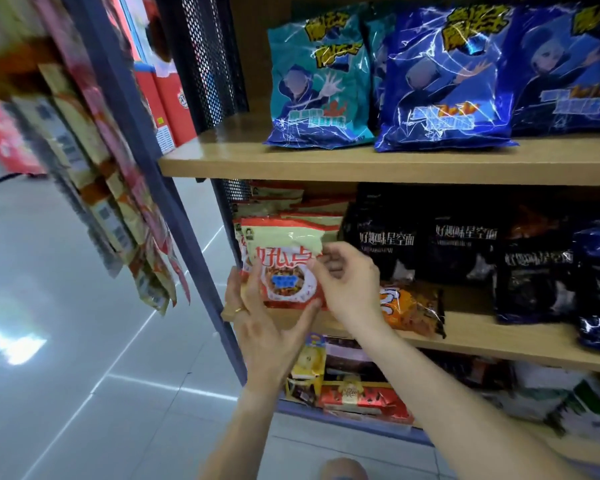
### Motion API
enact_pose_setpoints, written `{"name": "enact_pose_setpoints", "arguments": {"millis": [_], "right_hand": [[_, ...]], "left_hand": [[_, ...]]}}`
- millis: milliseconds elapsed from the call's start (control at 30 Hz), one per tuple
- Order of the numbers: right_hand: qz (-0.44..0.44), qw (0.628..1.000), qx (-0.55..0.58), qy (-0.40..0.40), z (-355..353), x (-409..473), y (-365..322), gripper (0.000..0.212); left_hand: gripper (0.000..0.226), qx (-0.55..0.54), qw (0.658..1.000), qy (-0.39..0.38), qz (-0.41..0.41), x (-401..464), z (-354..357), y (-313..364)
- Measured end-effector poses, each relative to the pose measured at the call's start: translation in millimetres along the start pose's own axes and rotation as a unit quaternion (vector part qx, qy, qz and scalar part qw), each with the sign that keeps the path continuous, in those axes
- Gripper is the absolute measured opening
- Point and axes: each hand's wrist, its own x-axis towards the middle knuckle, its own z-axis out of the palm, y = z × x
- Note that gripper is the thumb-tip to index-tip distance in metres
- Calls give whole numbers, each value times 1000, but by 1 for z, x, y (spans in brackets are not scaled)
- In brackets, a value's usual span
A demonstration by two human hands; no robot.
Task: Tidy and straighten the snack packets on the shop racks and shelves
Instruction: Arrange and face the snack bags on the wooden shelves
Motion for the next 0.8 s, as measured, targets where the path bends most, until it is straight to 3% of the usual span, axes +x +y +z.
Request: {"name": "enact_pose_setpoints", "arguments": {"millis": [200,367,467,567,633,700,800], "right_hand": [[32,996,-33,-73,63,13,8,32],[-111,963,-242,-39,15,-7,49,35],[-168,923,-346,6,-23,-12,71,34],[-150,900,-408,33,-51,-13,87,41],[-141,898,-413,51,-67,-16,93,42],[-121,896,-425,50,-81,-20,101,44],[-57,886,-460,-11,-94,-26,118,59]], "left_hand": [[81,98,994,-40,-38,46,3,-65],[84,145,978,-136,-67,64,20,-92],[85,155,978,-132,-42,59,23,-88],[71,194,977,-79,49,44,24,-82],[64,247,958,-98,109,35,30,-87],[63,309,933,-142,116,27,36,-91],[61,291,943,-124,106,18,39,-88]]}}
